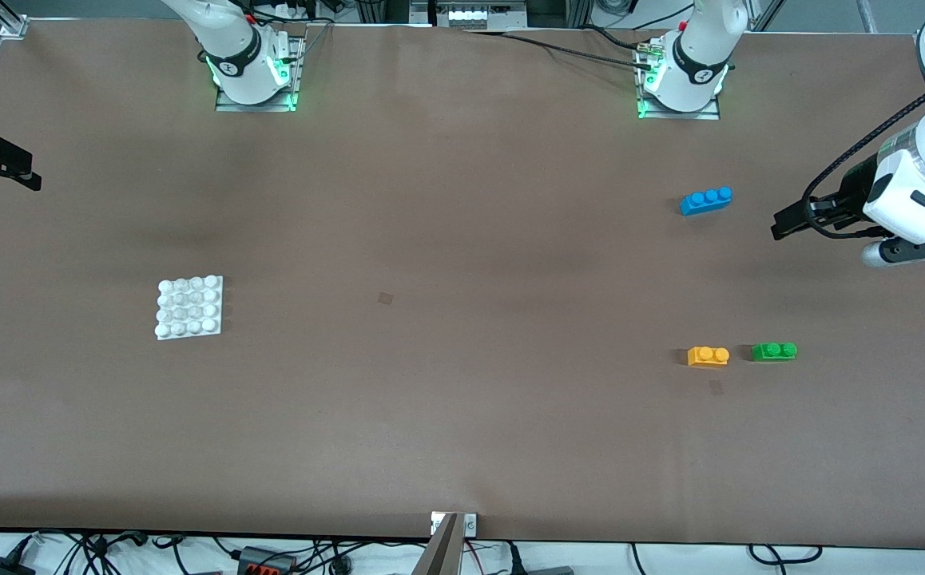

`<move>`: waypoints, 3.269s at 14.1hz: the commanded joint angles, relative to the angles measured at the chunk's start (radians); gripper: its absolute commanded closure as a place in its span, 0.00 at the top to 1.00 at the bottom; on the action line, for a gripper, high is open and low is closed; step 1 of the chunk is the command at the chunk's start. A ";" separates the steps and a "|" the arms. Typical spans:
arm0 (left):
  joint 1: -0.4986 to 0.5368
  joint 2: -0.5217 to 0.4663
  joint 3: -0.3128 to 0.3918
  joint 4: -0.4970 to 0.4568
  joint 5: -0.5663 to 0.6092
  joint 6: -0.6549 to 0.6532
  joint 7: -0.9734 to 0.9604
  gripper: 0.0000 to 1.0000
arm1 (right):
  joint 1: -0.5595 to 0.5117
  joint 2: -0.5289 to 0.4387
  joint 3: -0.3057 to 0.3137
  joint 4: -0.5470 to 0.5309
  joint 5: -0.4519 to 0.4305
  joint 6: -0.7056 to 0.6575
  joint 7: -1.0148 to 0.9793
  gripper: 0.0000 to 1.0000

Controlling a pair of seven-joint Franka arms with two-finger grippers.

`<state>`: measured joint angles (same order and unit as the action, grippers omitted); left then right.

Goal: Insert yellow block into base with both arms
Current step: 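Lower the right gripper onto the white studded base plate, then grasp the base with the right gripper while the left gripper reaches the yellow block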

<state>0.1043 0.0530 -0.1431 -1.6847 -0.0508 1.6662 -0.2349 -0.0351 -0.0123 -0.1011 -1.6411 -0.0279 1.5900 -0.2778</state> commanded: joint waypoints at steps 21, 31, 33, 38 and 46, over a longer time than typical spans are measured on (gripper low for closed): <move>0.017 -0.004 -0.020 0.010 -0.023 -0.039 -0.009 1.00 | -0.011 0.316 0.017 0.095 0.009 -0.003 -0.012 1.00; 0.021 -0.004 -0.020 0.010 -0.023 -0.037 0.011 1.00 | -0.029 0.497 0.017 -0.213 0.109 0.571 0.095 0.98; 0.026 -0.002 -0.020 0.010 -0.023 -0.036 0.012 1.00 | -0.029 0.543 0.017 -0.217 0.121 0.625 0.091 0.89; 0.031 0.111 -0.023 0.008 -0.020 0.067 0.012 1.00 | -0.029 0.575 0.014 -0.220 0.115 0.673 0.054 0.88; 0.041 0.372 -0.093 -0.007 0.008 0.343 0.012 1.00 | -0.034 0.617 0.012 -0.214 0.111 0.708 -0.008 0.58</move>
<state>0.1262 0.4037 -0.2168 -1.7001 -0.0509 1.9963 -0.2327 -0.0572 0.5832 -0.0945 -1.8516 0.0787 2.2762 -0.2571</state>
